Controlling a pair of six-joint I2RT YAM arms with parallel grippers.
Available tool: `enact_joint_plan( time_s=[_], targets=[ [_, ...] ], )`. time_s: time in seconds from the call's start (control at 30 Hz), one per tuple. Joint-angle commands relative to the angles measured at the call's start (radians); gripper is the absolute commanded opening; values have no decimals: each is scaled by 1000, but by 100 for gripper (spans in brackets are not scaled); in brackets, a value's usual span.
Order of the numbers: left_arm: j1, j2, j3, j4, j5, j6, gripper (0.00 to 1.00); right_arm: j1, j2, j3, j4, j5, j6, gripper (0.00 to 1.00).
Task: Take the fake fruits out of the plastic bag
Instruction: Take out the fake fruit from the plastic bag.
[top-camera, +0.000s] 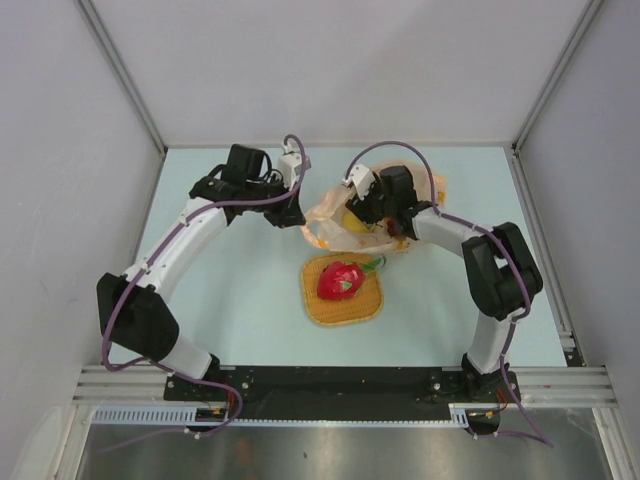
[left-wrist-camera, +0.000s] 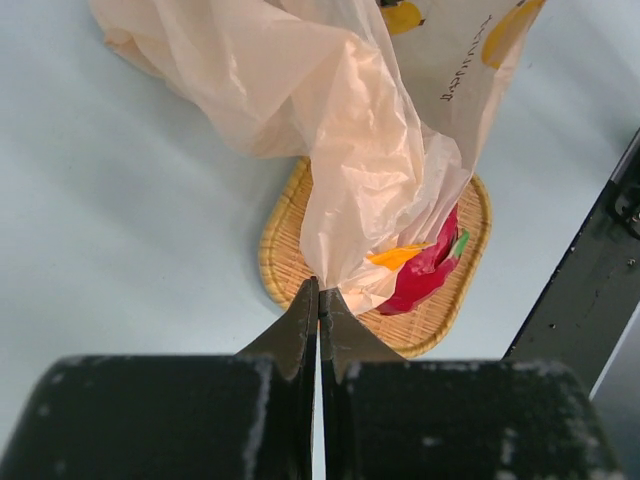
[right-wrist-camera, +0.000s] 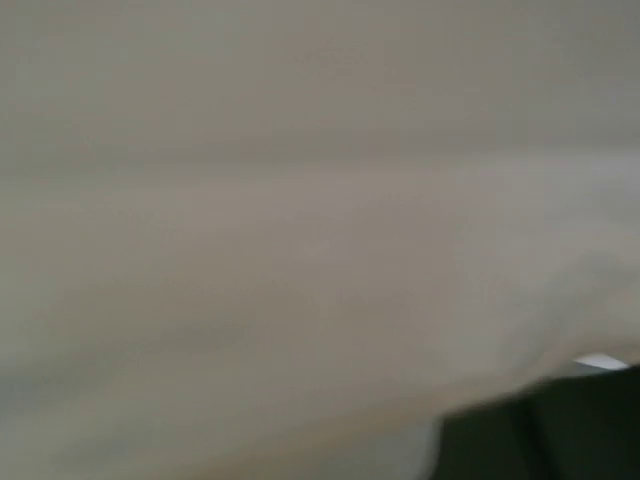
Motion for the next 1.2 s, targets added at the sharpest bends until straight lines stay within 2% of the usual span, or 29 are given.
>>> enact_joint_plan(
  time_s=[0.0,0.07,0.27,0.6,0.77,0.83,0.87,0.9,1.0,1.1,1.17],
  targets=[
    [2,-4,12,5,-11,34,0,9,76,96,20,6,21,71],
    [3,0,18,4,-13,37,0,1,93,130,-18,-49,45,77],
    [3,2,23,8,-16,38,0,-11,92,150,-83,-183,58,79],
    [3,8,29,19,-4,29,0,-8,182,239,-313,-192,36,84],
    [3,11,35,22,4,25,0,0,192,238,-279,-105,35,84],
    [2,15,38,27,9,21,0,1,193,241,-258,-45,18,79],
    [3,20,44,28,10,20,0,-3,187,241,-256,-39,15,74],
    [2,23,47,30,13,17,0,-8,178,241,-255,-45,13,65],
    [3,40,69,36,24,5,0,-33,111,241,-272,-102,11,51],
    [3,71,107,41,39,-8,0,-57,-3,241,-330,-232,2,48],
    [3,94,144,42,44,-8,0,-63,-52,241,-367,-263,-5,48]
  ],
)
